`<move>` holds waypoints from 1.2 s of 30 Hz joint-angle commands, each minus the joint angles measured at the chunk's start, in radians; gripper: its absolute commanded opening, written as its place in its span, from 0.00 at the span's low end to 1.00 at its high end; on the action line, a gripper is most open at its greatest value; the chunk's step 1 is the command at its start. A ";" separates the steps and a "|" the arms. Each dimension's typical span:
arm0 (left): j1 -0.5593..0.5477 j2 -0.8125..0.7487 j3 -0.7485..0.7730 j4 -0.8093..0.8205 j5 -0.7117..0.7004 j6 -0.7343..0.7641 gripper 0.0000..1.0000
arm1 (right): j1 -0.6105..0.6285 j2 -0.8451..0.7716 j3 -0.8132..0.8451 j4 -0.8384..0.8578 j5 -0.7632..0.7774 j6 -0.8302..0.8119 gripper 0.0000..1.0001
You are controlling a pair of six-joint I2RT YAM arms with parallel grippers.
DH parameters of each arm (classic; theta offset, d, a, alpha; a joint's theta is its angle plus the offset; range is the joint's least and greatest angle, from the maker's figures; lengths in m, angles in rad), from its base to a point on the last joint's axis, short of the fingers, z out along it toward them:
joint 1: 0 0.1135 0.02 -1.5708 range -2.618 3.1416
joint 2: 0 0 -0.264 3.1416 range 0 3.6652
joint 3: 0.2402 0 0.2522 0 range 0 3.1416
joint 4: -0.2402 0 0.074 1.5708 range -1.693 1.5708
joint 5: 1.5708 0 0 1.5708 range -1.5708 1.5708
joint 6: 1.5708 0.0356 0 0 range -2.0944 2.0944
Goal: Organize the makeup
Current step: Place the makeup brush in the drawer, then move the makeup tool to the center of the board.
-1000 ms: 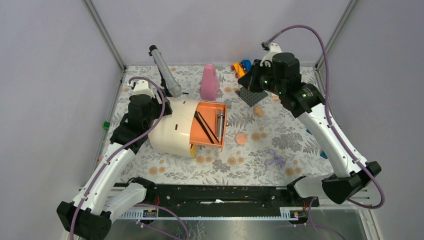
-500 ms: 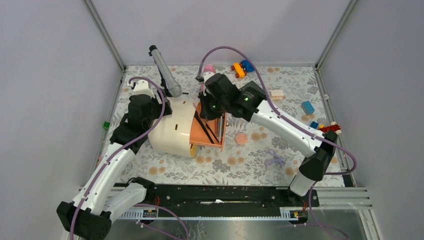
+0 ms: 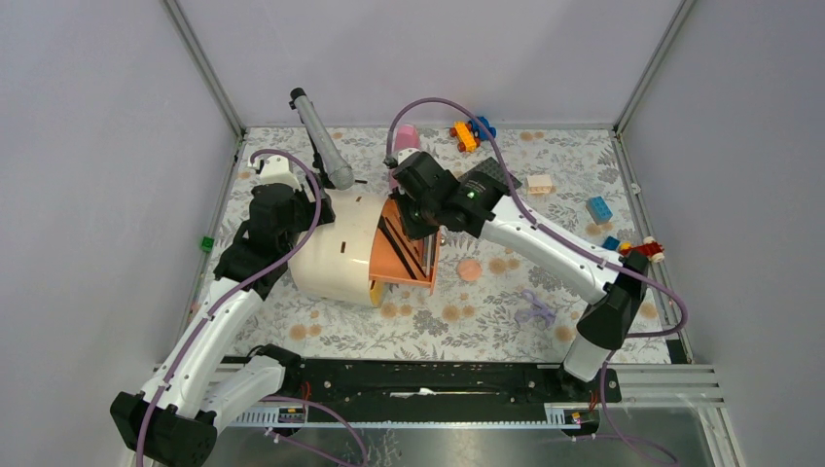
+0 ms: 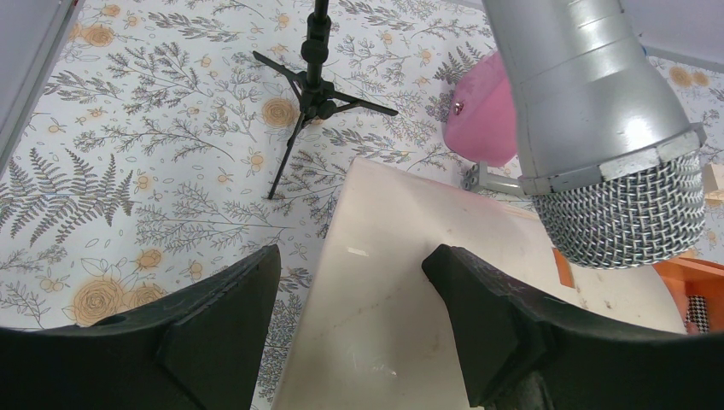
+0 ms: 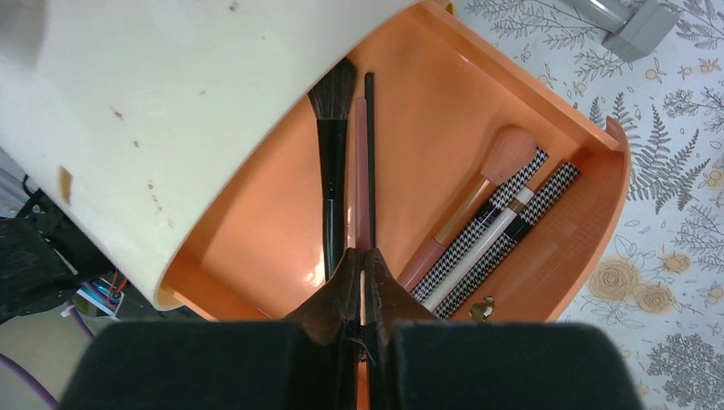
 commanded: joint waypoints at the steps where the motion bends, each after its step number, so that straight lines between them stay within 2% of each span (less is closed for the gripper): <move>1: 0.006 -0.010 -0.004 -0.025 0.014 0.021 0.76 | 0.011 0.019 0.053 -0.040 0.029 -0.023 0.07; 5: 0.006 -0.011 -0.003 -0.025 0.015 0.021 0.76 | 0.011 -0.004 0.058 -0.001 0.042 -0.024 0.33; 8: 0.006 -0.011 -0.003 -0.025 0.013 0.021 0.76 | 0.010 -0.021 0.067 0.031 0.037 -0.023 0.41; 11: 0.006 -0.012 -0.005 -0.025 0.011 0.022 0.76 | 0.011 -0.029 0.083 0.035 0.058 -0.019 0.42; 15: 0.006 -0.013 -0.005 -0.024 0.015 0.021 0.76 | 0.004 -0.072 0.074 0.052 0.197 0.002 0.42; 17: 0.006 -0.013 -0.004 -0.024 0.016 0.021 0.76 | -0.029 -0.112 0.039 0.081 0.244 0.026 0.46; 19: 0.006 -0.012 -0.005 -0.025 0.018 0.021 0.76 | -0.100 -0.158 -0.010 0.114 0.233 0.081 0.47; 23: 0.006 -0.015 -0.005 -0.025 0.016 0.021 0.76 | -0.295 -0.313 -0.208 0.238 0.165 0.187 0.48; 27: 0.006 -0.014 -0.005 -0.025 0.018 0.021 0.76 | -0.464 -0.408 -0.367 0.297 0.123 0.219 0.53; 32: 0.006 -0.011 -0.005 -0.025 0.022 0.019 0.76 | -0.590 -0.433 -0.497 0.249 0.183 0.201 0.59; 36: 0.006 -0.010 -0.005 -0.024 0.024 0.019 0.76 | -0.640 -0.442 -0.598 0.222 0.185 0.195 0.62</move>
